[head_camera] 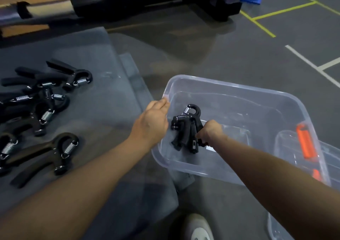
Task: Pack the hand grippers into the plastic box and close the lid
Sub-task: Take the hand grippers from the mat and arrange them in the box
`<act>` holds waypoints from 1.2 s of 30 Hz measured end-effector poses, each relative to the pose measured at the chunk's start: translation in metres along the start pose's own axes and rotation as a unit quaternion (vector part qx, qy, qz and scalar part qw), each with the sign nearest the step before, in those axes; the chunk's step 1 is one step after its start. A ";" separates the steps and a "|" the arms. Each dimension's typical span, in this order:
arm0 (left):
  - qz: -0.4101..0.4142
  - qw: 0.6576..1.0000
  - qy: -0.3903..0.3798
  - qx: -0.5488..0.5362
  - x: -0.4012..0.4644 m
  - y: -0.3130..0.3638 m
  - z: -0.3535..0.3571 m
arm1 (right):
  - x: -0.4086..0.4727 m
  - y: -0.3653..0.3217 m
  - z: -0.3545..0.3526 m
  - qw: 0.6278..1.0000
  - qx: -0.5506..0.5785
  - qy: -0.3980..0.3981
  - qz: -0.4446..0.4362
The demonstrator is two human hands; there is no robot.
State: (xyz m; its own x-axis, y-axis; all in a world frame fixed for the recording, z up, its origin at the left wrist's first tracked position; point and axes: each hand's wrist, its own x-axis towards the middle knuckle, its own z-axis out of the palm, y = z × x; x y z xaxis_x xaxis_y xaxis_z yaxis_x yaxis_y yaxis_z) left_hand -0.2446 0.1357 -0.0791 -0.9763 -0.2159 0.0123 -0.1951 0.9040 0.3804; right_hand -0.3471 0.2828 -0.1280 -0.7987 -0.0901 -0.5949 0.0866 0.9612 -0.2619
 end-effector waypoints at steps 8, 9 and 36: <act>0.011 1.000 0.007 0.007 0.000 -0.001 0.000 | 0.009 -0.011 0.010 0.996 -0.056 -0.062 -0.013; 0.011 1.000 0.006 0.011 0.000 -0.001 0.000 | 0.013 -0.009 0.012 0.995 -0.075 -0.062 -0.010; -0.127 0.991 -0.040 0.017 -0.065 -0.039 -0.081 | -0.078 -0.102 -0.041 0.949 0.156 0.119 -0.248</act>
State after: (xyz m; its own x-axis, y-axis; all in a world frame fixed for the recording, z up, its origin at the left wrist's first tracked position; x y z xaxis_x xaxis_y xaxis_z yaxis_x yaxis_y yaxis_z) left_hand -0.1659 0.0846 -0.0200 -0.8994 -0.4090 -0.1541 -0.4370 0.8363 0.3310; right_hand -0.3184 0.2023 -0.0236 -0.8957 -0.4142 -0.1619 -0.1920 0.6885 -0.6994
